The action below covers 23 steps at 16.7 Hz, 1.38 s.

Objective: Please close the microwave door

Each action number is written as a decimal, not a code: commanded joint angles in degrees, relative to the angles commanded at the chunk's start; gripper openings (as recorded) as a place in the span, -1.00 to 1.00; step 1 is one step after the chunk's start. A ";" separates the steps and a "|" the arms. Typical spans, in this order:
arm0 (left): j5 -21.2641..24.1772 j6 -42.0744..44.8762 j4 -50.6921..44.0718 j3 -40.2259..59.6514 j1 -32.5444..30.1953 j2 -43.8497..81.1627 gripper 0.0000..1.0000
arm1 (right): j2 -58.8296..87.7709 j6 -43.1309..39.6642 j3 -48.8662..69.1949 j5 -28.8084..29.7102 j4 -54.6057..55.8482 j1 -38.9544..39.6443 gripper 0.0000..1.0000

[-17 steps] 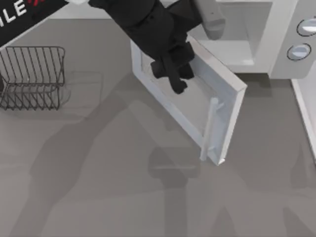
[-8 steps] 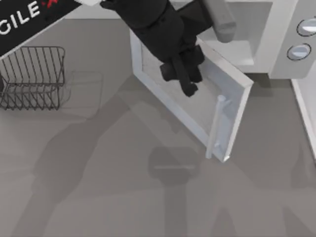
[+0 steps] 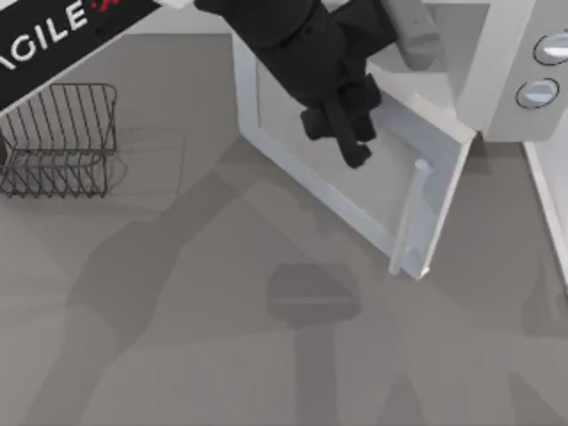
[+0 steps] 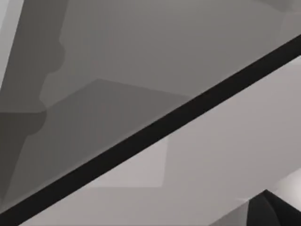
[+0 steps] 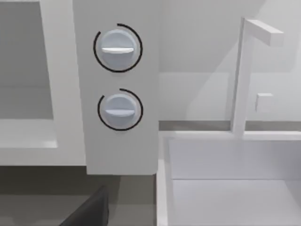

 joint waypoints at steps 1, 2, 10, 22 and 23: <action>0.10 -0.08 -0.38 0.27 -0.42 0.12 -1.00 | 0.00 0.00 0.00 0.00 0.00 0.00 1.00; 0.13 -0.29 -0.81 0.76 -0.86 0.41 -1.00 | 0.00 0.00 0.00 0.00 0.00 0.00 1.00; -0.92 -2.09 -0.56 4.49 -2.05 3.14 -1.00 | 0.00 0.00 0.00 0.00 0.00 0.00 1.00; -3.39 -2.89 -0.50 7.27 -6.23 5.75 -1.00 | 0.00 0.00 0.00 0.00 0.00 0.00 1.00; -2.38 -3.37 -1.13 8.35 -5.18 5.99 -1.00 | 0.00 0.00 0.00 0.00 0.00 0.00 1.00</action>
